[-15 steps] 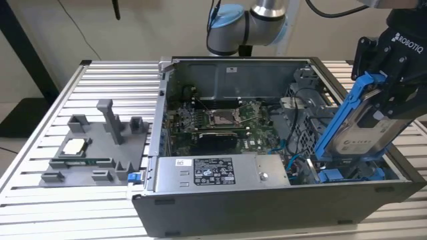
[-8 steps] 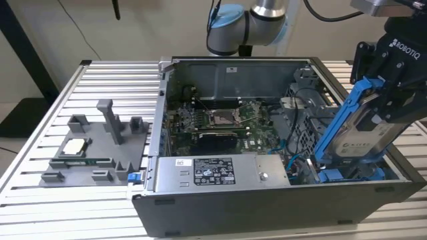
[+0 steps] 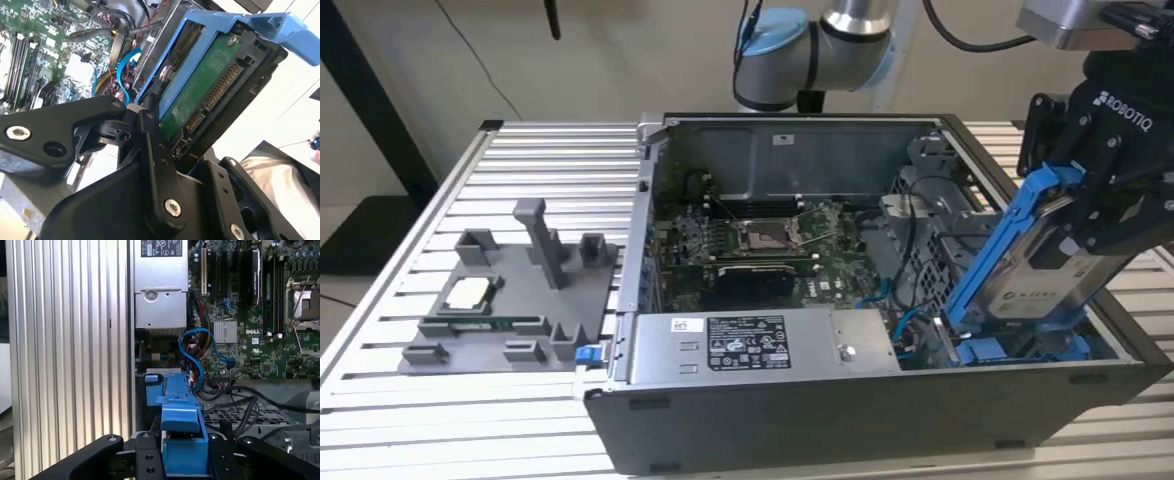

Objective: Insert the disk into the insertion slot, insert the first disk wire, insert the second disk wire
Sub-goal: 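Insert the disk into the insertion slot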

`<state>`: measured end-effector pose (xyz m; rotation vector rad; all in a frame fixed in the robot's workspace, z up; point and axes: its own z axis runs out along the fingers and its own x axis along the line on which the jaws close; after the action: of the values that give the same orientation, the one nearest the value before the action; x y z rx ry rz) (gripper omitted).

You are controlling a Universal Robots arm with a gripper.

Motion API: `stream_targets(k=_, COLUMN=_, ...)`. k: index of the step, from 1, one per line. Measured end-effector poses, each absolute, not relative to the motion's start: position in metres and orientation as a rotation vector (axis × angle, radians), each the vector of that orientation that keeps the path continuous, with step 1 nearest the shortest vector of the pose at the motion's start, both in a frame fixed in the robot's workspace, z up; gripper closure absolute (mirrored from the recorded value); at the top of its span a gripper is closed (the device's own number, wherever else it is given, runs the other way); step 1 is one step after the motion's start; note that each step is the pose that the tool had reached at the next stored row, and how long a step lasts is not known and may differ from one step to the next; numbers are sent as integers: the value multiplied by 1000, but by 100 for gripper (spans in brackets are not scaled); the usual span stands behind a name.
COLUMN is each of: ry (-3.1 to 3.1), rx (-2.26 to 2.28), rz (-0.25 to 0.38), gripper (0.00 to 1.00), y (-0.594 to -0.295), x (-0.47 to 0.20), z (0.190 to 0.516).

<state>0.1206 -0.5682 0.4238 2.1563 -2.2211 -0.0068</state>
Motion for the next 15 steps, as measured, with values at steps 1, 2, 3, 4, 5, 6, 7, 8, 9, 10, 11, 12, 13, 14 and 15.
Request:
stream_targets(k=1, ry=-2221, rx=2156, rz=-7, gripper=67, y=-568, x=121, z=423)
stream_targets(k=2, ry=-2221, rx=2156, rz=-7, gripper=67, y=-568, x=121, z=422)
stream_targets(k=3, ry=-2221, rx=2156, rz=-7, gripper=67, y=-568, x=121, z=421)
stream_targets(k=4, ry=-2221, rx=2156, rz=-7, gripper=67, y=-568, x=121, z=420)
stream_targets(k=5, ry=-2221, rx=2156, rz=-7, gripper=67, y=-568, x=121, z=419)
stream_targets(k=6, ry=-2221, rx=2156, rz=-7, gripper=67, y=-568, x=121, z=418)
stream_targets(k=7, ry=-2221, rx=2156, rz=-7, gripper=67, y=-568, x=122, z=417)
stream_targets(k=8, ry=-2221, rx=2156, rz=-7, gripper=67, y=-568, x=122, z=416)
stream_targets(k=9, ry=-2221, rx=2156, rz=-7, gripper=67, y=-568, x=122, z=415)
stream_targets(k=10, ry=-2221, rx=2156, rz=-7, gripper=67, y=-568, x=122, z=415)
stream_targets(k=11, ry=-2221, rx=2156, rz=-7, gripper=67, y=-568, x=122, z=414)
stream_targets(k=12, ry=-2221, rx=2157, rz=-7, gripper=67, y=-568, x=123, z=414)
stream_targets(k=13, ry=-2221, rx=2156, rz=-7, gripper=67, y=-568, x=123, z=413)
stream_targets(k=14, ry=-2221, rx=2156, rz=-7, gripper=67, y=-568, x=123, z=413)
stream_targets(k=15, ry=-2221, rx=2156, rz=-7, gripper=67, y=-568, x=123, z=413)
